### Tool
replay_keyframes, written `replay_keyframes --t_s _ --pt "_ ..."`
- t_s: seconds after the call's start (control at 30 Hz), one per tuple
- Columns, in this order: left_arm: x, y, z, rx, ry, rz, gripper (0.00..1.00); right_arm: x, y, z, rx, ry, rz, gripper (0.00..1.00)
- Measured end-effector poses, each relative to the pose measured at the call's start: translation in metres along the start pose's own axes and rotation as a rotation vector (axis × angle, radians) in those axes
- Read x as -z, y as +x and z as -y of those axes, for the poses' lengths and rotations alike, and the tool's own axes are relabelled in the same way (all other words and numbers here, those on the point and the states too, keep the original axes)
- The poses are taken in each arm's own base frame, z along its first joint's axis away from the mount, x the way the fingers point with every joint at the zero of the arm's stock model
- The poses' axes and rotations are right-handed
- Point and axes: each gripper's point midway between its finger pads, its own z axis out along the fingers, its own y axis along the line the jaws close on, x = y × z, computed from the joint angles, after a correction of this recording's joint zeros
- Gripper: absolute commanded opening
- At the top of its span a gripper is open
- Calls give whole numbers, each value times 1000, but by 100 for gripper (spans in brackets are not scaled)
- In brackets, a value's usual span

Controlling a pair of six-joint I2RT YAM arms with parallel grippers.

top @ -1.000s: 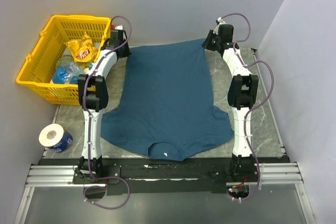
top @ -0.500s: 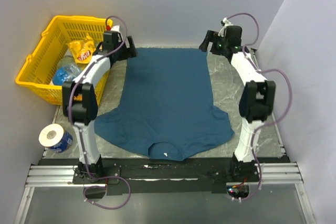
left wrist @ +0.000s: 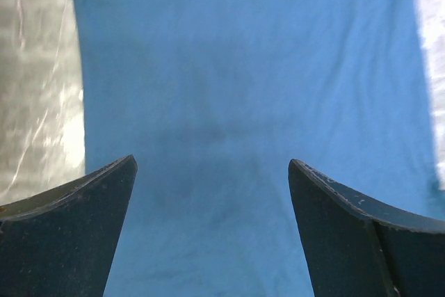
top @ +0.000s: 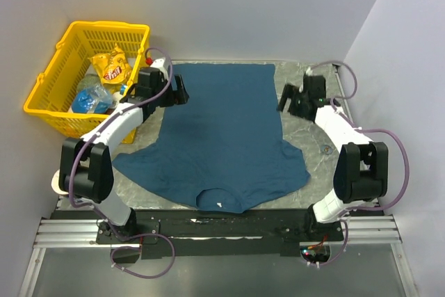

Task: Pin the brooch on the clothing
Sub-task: Flatten out the clothes at the center of the board.

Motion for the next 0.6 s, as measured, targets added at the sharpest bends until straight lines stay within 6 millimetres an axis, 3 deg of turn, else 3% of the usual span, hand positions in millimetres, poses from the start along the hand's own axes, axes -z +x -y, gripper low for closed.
replay_keyframes --t_s 0.07,0.2,0.3,0.43,0.6 --pt "-2 12 -5 -3 -22 -31 98 -1 31 18 -13 68 -72 100" --pt "-5 26 5 -46 -44 -61 98 10 69 46 -32 183 -145 99" --pt "-5 39 28 -99 -24 -79 95 22 80 61 -50 243 -153 96" --pt "-3 62 55 -148 14 -115 83 32 86 77 -88 294 -145 94" --pt "-1 108 42 -155 -6 -207 63 40 102 105 -153 358 -172 90"
